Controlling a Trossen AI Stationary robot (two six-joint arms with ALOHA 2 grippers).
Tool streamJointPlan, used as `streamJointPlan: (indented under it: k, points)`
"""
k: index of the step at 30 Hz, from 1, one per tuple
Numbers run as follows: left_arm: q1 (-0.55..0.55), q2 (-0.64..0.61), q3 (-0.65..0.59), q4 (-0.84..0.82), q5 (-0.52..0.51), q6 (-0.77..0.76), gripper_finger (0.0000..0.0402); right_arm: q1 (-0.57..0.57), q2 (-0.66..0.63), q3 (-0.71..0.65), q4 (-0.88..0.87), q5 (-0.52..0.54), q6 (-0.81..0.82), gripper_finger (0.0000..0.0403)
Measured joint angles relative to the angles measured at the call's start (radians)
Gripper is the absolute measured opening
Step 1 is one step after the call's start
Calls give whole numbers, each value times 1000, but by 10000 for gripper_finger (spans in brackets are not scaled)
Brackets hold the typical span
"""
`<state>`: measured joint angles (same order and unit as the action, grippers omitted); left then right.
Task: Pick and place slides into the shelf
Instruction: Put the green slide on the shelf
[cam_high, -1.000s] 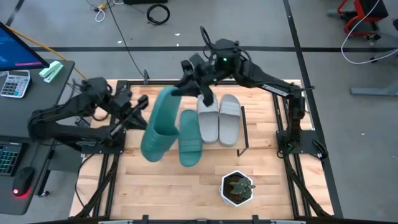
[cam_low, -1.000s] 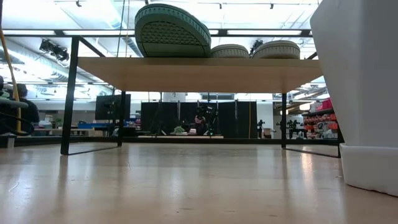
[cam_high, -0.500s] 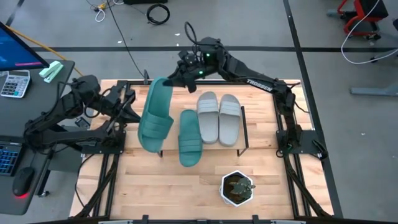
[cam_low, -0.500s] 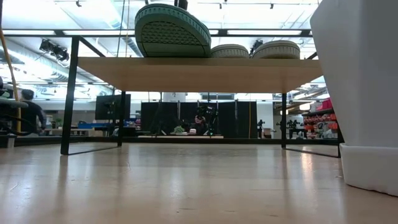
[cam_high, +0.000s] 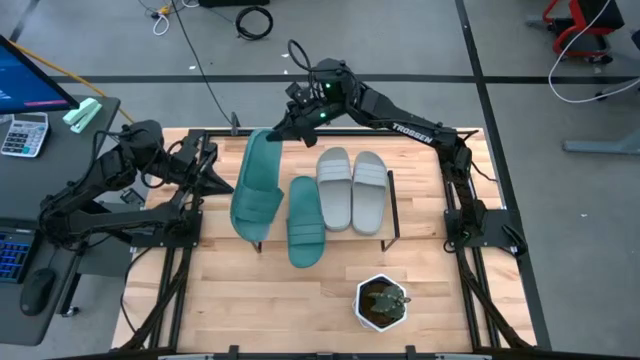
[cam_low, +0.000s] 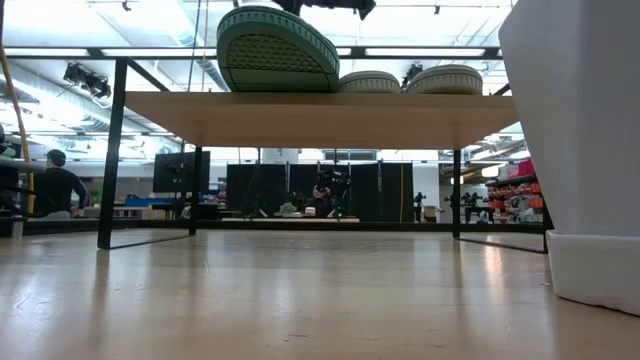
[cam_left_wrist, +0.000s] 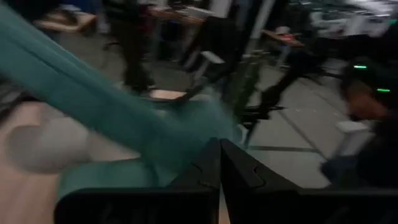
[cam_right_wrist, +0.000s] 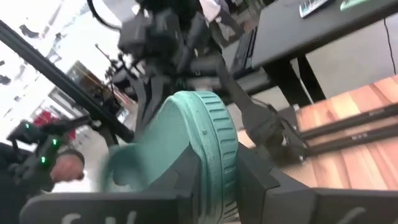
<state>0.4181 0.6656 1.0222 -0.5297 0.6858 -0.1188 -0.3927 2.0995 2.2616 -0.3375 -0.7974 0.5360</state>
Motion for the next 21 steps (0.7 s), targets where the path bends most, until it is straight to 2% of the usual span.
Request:
streamJointPlan:
  k: [4, 11, 21]
  points:
    - [26, 0, 0, -26, -69, 9, 5, 8, 1, -2, -98, 3, -75, 68]
    - [65, -1, 0, -28, -73, 11, 17, 12, 1, -2, -156, -14, -103, 68]
    - [96, -1, 0, -30, -84, 11, 7, 23, 12, 0, -154, -28, -114, 68]
